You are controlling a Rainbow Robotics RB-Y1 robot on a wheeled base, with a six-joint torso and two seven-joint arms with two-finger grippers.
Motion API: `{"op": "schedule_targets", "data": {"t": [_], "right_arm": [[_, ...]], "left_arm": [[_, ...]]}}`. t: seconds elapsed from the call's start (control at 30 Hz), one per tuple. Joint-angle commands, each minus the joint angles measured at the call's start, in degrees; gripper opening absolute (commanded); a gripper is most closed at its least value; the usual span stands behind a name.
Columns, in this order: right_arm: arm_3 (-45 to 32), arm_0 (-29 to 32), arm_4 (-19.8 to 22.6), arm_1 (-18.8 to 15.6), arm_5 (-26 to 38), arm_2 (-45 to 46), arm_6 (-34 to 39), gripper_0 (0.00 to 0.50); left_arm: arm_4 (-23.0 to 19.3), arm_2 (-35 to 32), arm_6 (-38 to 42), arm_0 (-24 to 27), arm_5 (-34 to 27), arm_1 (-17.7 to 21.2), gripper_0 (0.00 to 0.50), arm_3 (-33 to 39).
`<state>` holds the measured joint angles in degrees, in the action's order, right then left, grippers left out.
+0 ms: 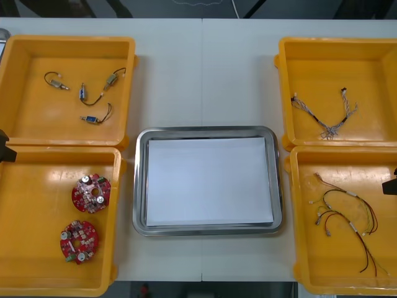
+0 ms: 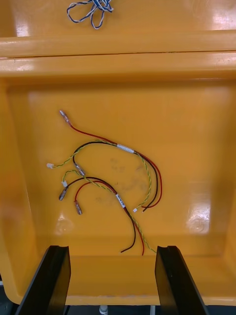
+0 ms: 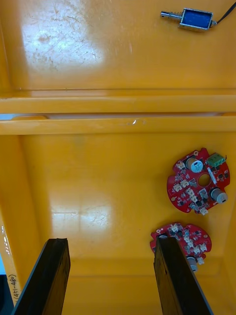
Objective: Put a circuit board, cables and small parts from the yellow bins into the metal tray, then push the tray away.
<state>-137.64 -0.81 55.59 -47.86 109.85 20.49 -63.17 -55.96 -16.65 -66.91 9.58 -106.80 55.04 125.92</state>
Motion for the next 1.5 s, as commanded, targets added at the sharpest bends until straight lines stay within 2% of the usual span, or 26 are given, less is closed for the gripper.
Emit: {"op": "schedule_targets", "data": {"t": [0.03,1.5], "right_arm": [[-1.8,0.9,0.5,-2.1,0.2,1.1,0.9,0.500],[-1.8,0.9,0.5,-2.1,0.2,1.1,0.9,0.500]], "left_arm": [[-0.4,-1.7,-2.2,-1.2,0.5,0.2,0.500,1.5],[-0.4,-1.7,-2.2,-1.2,0.5,0.2,0.500,1.5]]}}
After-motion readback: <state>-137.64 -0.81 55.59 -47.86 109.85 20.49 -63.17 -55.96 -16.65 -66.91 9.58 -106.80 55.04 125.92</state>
